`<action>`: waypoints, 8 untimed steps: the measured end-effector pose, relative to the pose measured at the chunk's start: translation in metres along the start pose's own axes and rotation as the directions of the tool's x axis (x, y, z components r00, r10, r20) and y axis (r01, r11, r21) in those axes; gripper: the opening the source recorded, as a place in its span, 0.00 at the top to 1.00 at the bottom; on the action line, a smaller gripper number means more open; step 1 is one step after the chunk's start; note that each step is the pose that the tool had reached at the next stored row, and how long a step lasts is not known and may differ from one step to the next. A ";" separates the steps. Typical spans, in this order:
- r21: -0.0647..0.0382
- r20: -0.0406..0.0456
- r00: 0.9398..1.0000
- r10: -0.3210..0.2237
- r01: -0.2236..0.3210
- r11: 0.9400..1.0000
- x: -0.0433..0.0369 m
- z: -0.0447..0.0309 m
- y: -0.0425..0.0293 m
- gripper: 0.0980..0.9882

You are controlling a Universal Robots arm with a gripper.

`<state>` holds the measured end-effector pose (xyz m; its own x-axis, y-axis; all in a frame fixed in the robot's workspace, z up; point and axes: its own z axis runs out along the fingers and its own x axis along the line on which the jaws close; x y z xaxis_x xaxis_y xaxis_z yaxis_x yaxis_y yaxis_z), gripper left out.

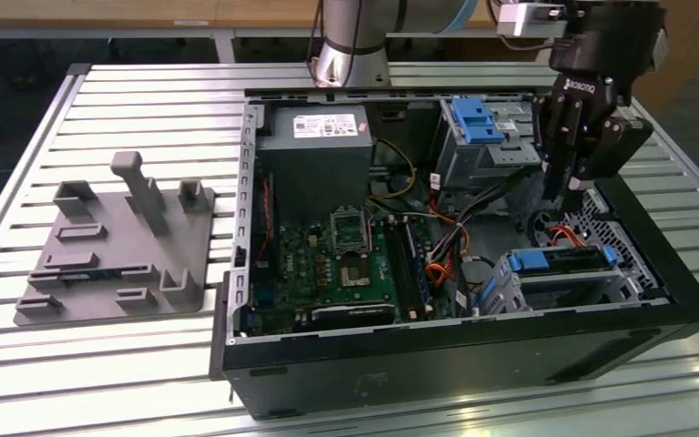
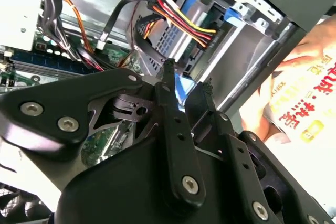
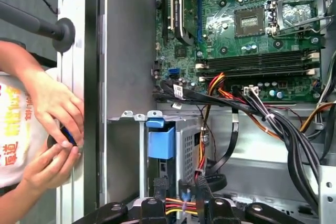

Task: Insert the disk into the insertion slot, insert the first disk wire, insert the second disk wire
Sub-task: 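Insert the second disk wire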

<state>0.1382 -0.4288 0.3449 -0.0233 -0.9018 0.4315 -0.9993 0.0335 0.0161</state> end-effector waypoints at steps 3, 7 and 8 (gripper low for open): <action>0.001 -0.012 1.000 -0.001 0.001 1.000 -0.0024 0.0013 0.0001 0.70; 0.002 -0.025 1.000 -0.002 0.002 1.000 -0.0038 0.0045 0.0004 0.70; 0.003 -0.026 1.000 -0.003 0.003 1.000 -0.0042 0.0053 0.0008 0.70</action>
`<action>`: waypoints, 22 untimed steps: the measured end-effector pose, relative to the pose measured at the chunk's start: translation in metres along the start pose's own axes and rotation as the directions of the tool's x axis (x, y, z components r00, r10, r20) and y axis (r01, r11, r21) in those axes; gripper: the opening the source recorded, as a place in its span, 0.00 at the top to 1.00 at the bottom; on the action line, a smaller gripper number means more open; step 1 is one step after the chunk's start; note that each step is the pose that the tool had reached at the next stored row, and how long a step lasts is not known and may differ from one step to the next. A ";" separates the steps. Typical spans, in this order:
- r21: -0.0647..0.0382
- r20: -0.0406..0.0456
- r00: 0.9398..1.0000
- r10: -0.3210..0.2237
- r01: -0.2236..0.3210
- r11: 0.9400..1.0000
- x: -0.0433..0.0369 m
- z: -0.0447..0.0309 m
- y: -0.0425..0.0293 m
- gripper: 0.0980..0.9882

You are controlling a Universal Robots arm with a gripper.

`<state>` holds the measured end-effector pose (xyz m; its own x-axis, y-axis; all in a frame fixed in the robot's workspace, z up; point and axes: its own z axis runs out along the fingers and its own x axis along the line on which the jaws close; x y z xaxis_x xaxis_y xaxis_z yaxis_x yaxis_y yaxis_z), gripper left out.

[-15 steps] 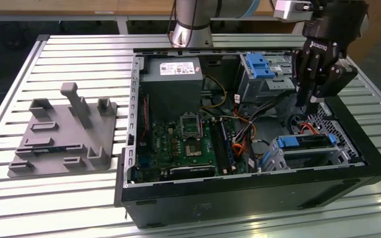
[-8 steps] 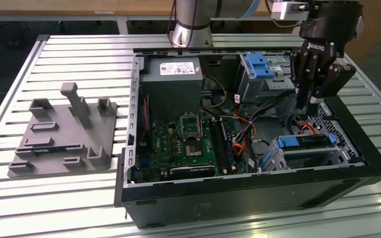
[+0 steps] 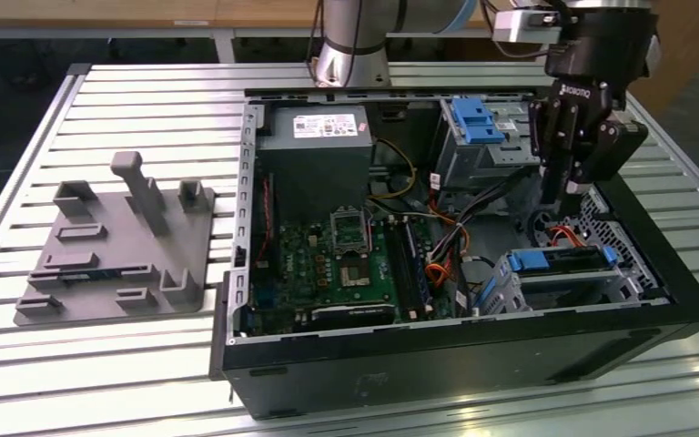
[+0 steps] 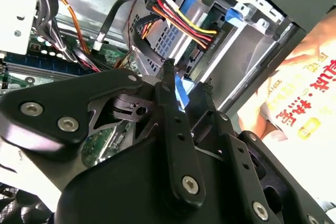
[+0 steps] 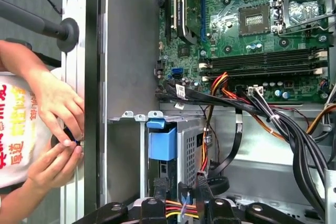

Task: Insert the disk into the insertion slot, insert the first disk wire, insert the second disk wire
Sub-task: 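Insert the second disk wire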

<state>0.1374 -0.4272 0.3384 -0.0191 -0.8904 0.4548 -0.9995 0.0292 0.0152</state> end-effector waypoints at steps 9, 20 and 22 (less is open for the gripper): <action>0.007 -0.002 1.000 -0.014 0.014 1.000 -0.0015 0.0031 0.0009 0.70; 0.010 -0.002 1.000 -0.019 0.019 1.000 -0.0027 0.0055 0.0018 0.70; 0.010 -0.001 1.000 -0.019 0.019 1.000 -0.0026 0.0059 0.0018 0.70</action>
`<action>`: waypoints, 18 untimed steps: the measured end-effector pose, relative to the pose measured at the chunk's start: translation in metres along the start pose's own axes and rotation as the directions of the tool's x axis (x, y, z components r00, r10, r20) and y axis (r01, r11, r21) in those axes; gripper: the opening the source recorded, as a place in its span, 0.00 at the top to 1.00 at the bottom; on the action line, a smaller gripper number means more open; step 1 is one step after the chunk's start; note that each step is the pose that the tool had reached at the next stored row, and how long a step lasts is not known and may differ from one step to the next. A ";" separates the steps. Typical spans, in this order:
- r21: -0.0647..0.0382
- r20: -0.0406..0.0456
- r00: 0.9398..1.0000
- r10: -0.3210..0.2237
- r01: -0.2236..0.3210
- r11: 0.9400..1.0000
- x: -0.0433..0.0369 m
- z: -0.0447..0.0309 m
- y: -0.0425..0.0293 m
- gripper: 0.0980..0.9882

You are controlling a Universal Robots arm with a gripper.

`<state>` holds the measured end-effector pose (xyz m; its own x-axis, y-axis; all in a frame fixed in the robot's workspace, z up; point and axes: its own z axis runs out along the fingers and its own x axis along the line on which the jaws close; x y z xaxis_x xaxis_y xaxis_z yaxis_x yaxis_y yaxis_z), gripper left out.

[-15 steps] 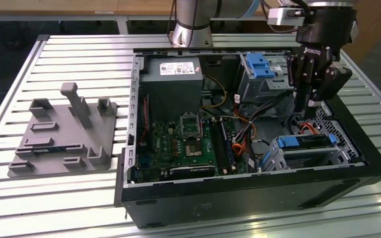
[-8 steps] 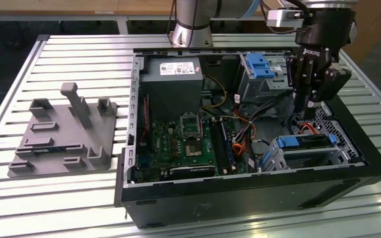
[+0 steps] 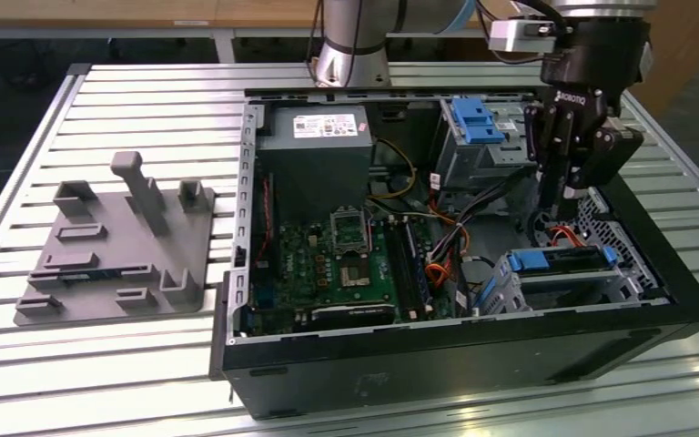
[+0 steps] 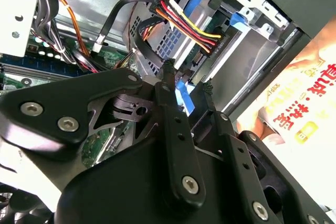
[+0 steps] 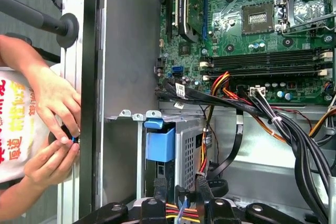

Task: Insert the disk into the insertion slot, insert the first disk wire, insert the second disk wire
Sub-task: 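Insert the second disk wire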

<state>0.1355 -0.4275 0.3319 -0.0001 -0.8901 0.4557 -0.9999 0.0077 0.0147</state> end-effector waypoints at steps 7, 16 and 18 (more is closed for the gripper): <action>0.000 0.000 1.000 0.000 0.000 1.000 0.0014 0.0011 0.0000 0.70; 0.000 0.000 1.000 0.000 0.000 1.000 0.0013 0.0014 0.0000 0.89; 0.000 0.000 1.000 0.000 0.000 1.000 0.0013 0.0016 0.0000 0.89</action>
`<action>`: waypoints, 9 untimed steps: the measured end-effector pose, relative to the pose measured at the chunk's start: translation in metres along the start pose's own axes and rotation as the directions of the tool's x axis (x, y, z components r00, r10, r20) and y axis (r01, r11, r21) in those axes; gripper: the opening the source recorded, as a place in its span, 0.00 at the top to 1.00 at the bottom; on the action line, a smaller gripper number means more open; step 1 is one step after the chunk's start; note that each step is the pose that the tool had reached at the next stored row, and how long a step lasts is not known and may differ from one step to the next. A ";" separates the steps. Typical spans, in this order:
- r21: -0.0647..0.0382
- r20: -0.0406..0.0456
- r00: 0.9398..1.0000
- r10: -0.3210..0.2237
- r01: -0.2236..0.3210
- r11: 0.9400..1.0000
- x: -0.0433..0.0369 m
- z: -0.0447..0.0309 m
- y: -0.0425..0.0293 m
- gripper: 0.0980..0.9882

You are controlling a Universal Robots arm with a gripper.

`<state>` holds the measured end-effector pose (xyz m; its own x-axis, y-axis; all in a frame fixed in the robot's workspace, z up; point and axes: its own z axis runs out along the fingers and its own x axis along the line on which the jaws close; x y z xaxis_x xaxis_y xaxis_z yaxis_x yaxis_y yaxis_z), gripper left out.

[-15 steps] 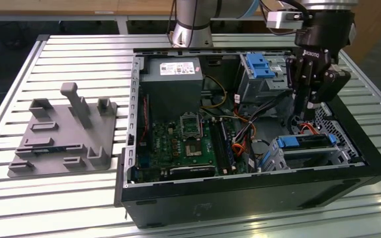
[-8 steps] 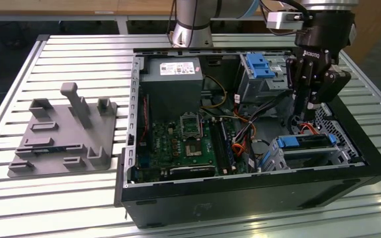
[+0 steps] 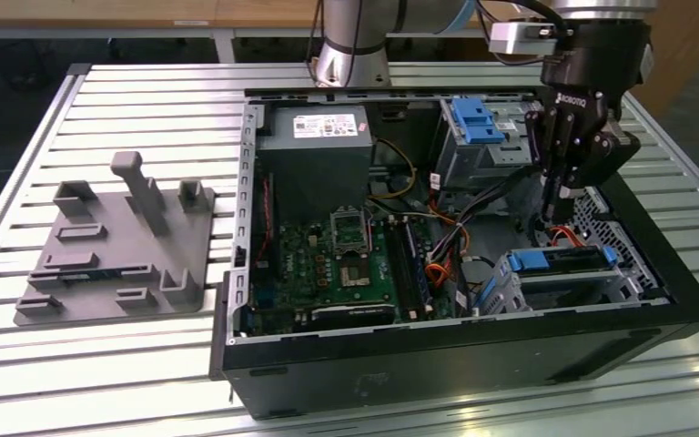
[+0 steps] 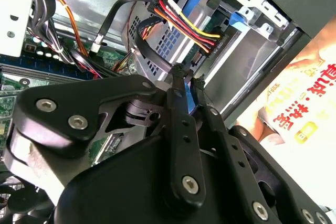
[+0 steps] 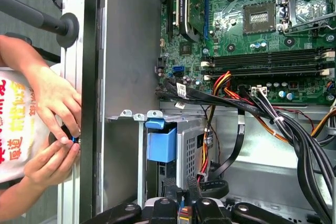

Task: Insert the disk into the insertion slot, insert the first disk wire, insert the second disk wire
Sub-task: 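Insert the second disk wire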

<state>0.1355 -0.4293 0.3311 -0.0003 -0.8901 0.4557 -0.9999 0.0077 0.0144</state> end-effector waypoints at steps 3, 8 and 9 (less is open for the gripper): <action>0.000 0.000 1.000 0.000 0.000 1.000 -0.0001 0.0001 0.0000 0.89; 0.000 -0.004 1.000 -0.001 0.001 1.000 -0.0020 -0.0009 -0.0001 0.89; 0.000 -0.005 1.000 -0.001 0.001 1.000 -0.0028 -0.0013 -0.0001 0.89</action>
<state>0.1357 -0.4262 0.3309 0.0008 -0.8878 0.4602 -0.9999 0.0069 0.0150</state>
